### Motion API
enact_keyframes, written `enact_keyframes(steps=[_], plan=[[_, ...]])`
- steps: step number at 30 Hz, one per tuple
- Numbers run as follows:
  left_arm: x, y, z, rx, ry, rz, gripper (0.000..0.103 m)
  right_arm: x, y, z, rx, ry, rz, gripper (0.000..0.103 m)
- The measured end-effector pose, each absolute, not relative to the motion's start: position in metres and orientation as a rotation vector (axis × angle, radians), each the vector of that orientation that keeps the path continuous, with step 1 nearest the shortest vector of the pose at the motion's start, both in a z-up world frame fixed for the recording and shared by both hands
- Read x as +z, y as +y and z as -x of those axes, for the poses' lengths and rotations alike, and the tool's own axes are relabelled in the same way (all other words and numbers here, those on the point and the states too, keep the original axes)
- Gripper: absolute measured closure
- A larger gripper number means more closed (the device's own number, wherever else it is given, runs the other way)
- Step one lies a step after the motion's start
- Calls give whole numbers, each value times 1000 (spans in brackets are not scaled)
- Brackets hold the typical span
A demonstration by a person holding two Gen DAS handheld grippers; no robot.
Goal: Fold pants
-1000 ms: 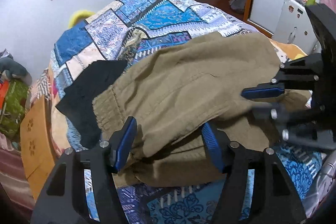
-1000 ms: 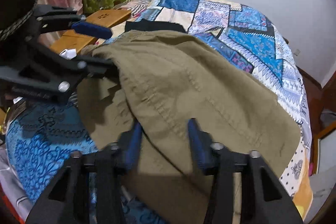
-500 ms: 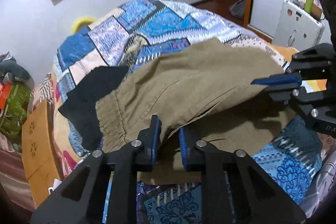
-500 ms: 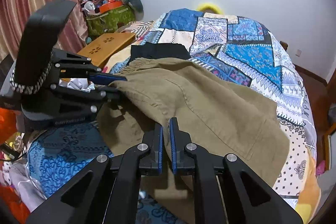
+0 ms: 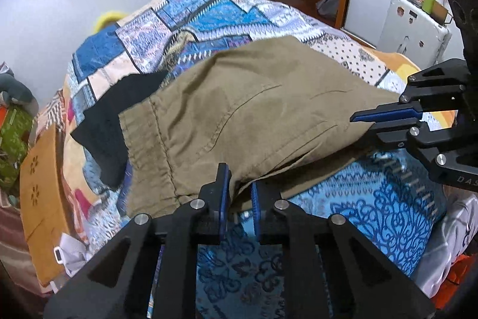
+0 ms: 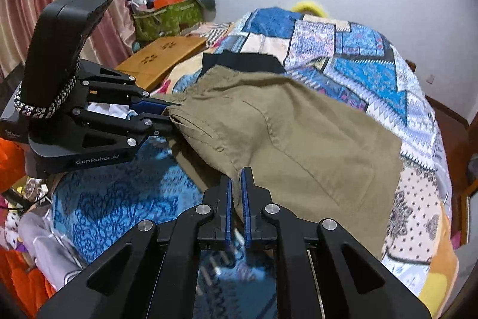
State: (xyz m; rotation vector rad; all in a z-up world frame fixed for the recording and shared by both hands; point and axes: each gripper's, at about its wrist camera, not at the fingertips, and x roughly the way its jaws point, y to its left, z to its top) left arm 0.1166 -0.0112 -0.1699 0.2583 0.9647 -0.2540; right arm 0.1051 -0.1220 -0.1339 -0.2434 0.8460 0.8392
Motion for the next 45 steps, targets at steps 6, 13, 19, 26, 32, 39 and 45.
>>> enact_keyframes(steps=[6, 13, 19, 26, 32, 39, 45], plan=[[-170, -6, -109, -241, 988, -225, 84, -137, -126, -102, 832, 901, 204, 91], [-139, 18, -98, -221, 929, -132, 62, -115, -140, -100, 830, 858, 125, 71], [-128, 62, -116, -86, 872, -49, 29, -114, -142, -116, 770, 850, 48, 60], [-180, 96, -149, -38, 1092, 88, 29, -147, -139, -133, 697, 964, 21, 59], [-189, 82, -142, -90, 1069, 91, 57, -162, -156, -127, 681, 1001, 11, 59], [-177, 84, -136, -10, 1002, 31, 60, -160, -189, -117, 633, 996, -30, 62], [-192, 95, -139, -10, 1037, 66, 58, -163, -211, -109, 560, 991, -54, 64]])
